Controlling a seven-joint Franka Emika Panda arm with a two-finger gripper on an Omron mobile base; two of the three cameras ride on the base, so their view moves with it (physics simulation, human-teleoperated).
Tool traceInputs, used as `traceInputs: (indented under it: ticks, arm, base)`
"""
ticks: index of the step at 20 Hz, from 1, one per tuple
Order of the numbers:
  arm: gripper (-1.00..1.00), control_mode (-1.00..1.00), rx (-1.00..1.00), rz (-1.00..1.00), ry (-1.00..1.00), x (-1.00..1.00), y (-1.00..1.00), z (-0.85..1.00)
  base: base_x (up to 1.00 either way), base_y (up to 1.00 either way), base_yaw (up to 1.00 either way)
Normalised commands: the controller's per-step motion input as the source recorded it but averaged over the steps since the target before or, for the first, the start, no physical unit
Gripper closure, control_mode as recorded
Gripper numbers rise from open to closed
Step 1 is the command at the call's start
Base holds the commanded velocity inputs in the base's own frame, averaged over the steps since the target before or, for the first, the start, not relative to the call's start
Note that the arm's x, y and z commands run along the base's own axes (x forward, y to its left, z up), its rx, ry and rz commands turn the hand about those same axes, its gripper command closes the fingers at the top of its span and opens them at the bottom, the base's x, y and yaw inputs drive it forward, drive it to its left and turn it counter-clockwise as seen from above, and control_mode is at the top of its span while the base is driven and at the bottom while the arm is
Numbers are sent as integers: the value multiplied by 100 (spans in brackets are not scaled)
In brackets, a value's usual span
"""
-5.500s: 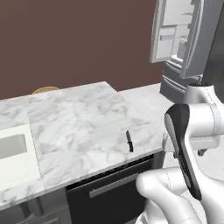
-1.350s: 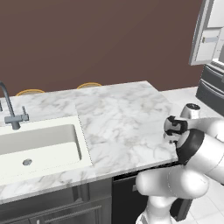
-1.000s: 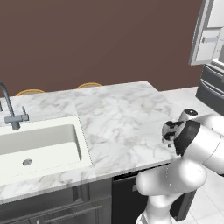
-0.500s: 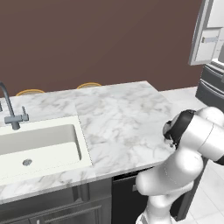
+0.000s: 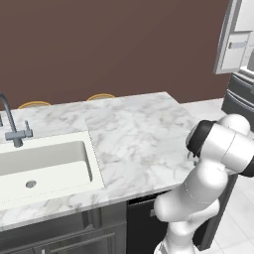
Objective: Retrieve the butter from the fridge and place it on a plate on the dining table. Then retrieve the butter knife by the fridge and place it near the plate.
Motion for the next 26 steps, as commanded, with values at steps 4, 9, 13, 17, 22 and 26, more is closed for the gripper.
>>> traceInputs:
  ticks: [4,9,13,17,22,26]
  arm:
    - [-100,-100,1,0,0,14,3,-23]
    - [-100,-100,1,0,0,12,10,-28]
    - [-100,-100,0,0,-4,9,13,-30]
    - [-100,-100,0,0,-3,4,3,-38]
    - [-100,-100,2,0,-2,0,2,-28]
    - [100,-100,1,0,-3,5,21,-30]
  base:
    - [0,0,0]
    - [0,0,0]
    - [0,0,0]
    - [0,0,0]
    - [0,0,0]
    - [0,0,0]
